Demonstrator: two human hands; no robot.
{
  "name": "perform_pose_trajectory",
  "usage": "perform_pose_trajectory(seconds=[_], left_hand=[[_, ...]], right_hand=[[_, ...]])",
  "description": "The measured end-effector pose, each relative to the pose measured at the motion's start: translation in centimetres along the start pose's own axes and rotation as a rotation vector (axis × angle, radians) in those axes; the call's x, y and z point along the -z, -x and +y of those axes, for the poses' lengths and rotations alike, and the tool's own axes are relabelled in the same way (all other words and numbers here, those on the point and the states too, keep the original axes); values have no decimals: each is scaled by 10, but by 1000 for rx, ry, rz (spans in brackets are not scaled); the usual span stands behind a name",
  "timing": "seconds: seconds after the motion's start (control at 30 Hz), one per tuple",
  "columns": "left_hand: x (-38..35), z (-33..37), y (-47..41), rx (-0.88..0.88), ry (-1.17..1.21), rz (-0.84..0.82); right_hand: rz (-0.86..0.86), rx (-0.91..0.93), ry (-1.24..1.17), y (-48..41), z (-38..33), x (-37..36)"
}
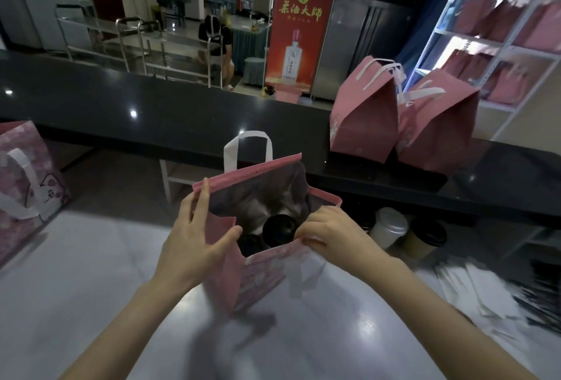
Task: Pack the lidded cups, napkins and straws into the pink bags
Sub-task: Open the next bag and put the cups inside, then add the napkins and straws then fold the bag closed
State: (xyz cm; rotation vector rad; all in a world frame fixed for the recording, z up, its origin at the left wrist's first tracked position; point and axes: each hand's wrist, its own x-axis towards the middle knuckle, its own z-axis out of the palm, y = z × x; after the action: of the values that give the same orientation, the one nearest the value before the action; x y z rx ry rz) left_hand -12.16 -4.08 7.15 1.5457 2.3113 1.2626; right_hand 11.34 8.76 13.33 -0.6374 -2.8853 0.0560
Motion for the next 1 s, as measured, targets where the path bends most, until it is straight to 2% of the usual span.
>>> perform_pose_trajectory(seconds=[0.1, 0.2, 0.47, 0.63, 0.73, 0.87, 1.0], left_hand=[[5, -1, 9, -44, 45, 24], [9, 1, 19, -77, 74, 36], [7, 35, 30, -209, 55, 246], [-8, 86, 29, -316, 127, 327], [-39, 129, 33, -421, 211, 272], [-110, 186, 44, -547, 239, 128], [-203, 233, 58, -504, 209, -105]], right_hand=[[136, -41, 79, 6, 2, -2], [189, -74, 124, 11, 7, -3], [237, -86, 22, 24, 19, -13], [352, -124, -64, 56, 41, -7], [354, -192, -55, 93, 69, -3], [257, -305, -26, 160, 121, -4], [146, -500, -33, 233, 186, -7]])
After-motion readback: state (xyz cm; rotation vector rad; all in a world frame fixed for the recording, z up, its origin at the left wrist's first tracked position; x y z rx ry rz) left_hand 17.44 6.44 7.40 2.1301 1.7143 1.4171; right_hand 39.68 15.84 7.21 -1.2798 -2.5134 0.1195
